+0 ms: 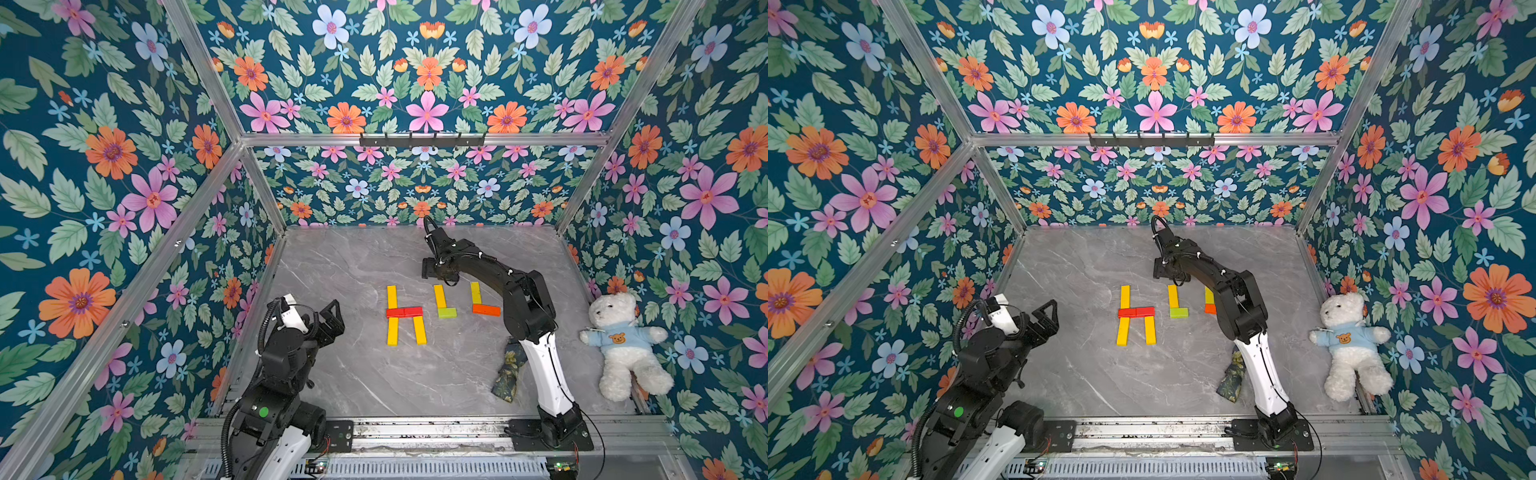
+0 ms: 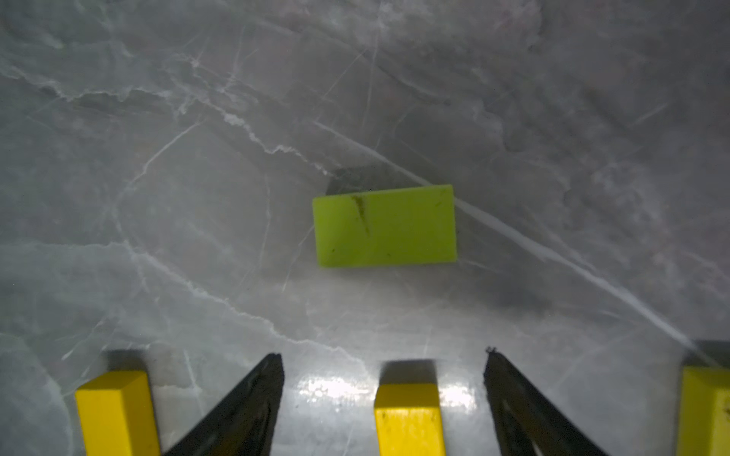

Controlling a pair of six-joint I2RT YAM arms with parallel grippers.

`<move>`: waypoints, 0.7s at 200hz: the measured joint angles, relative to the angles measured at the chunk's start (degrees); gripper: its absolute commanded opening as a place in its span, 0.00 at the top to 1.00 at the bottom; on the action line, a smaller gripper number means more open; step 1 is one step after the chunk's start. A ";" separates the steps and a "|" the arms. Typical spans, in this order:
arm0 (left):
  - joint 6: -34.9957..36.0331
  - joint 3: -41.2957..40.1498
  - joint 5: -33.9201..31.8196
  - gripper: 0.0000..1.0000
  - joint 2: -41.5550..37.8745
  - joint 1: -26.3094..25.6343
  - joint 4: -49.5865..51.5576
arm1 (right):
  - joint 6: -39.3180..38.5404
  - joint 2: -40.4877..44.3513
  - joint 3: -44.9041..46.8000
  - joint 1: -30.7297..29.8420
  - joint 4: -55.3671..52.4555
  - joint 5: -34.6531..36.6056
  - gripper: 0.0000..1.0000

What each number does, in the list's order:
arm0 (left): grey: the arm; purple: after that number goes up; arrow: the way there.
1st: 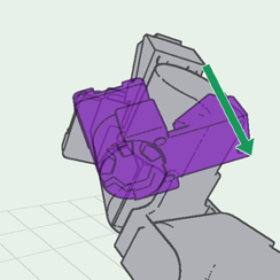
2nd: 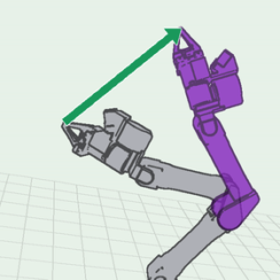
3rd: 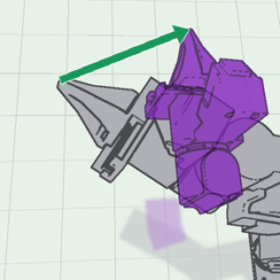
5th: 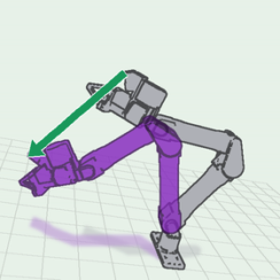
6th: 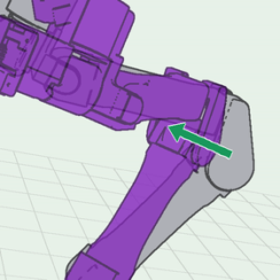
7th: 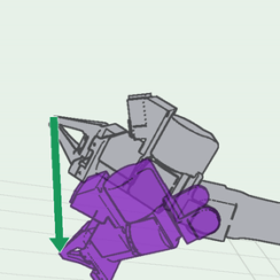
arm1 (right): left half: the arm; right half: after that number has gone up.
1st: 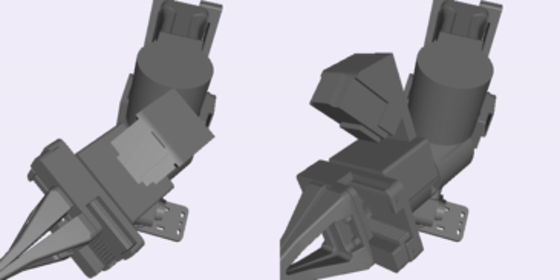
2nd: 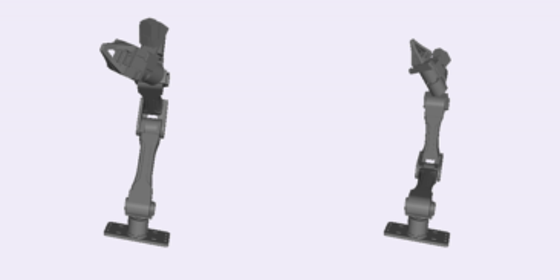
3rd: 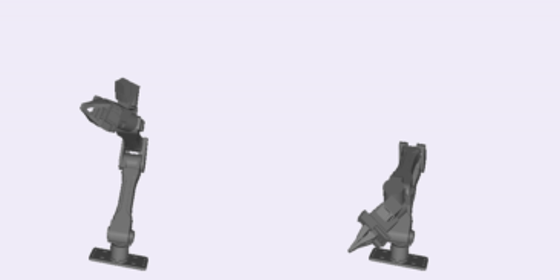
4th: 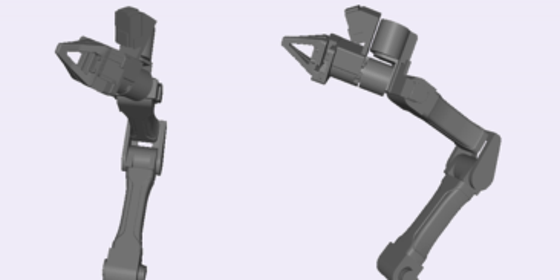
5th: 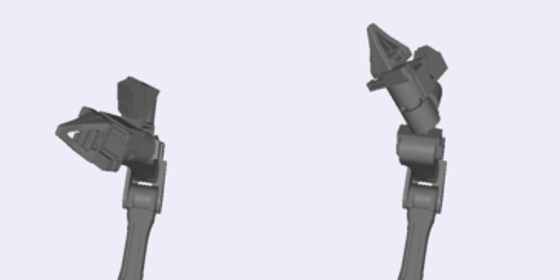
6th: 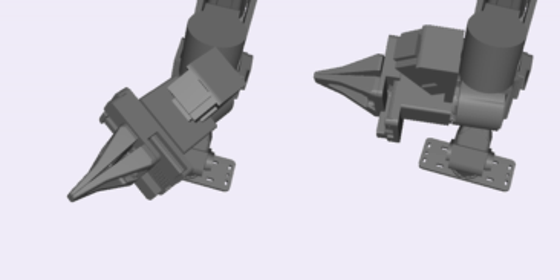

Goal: Assemble the letter h with building blocks
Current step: Pick up the building block from the center of the board.

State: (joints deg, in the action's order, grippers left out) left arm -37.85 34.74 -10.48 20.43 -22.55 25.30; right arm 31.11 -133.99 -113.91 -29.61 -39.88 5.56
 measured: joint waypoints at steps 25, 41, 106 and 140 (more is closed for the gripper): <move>0.00 0.00 0.00 0.00 0.07 0.00 0.00 | -0.61 -1.44 -1.33 0.09 -0.07 -0.02 0.20; 0.00 0.00 0.00 0.00 0.39 0.00 0.00 | -1.27 -2.05 -2.25 0.11 -0.07 0.02 0.20; 0.00 0.00 0.00 0.00 0.68 0.09 0.00 | -2.78 -7.41 -9.35 0.42 -2.43 2.19 0.20; 0.00 0.00 0.00 0.00 0.81 0.17 0.00 | -2.99 -9.22 -11.93 0.74 -3.21 2.49 0.23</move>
State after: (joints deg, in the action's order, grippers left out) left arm -37.85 34.74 -10.48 21.23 -22.37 25.30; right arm 28.12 -143.22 -125.84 -28.86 -43.09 8.05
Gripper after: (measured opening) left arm 0.996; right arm 0.778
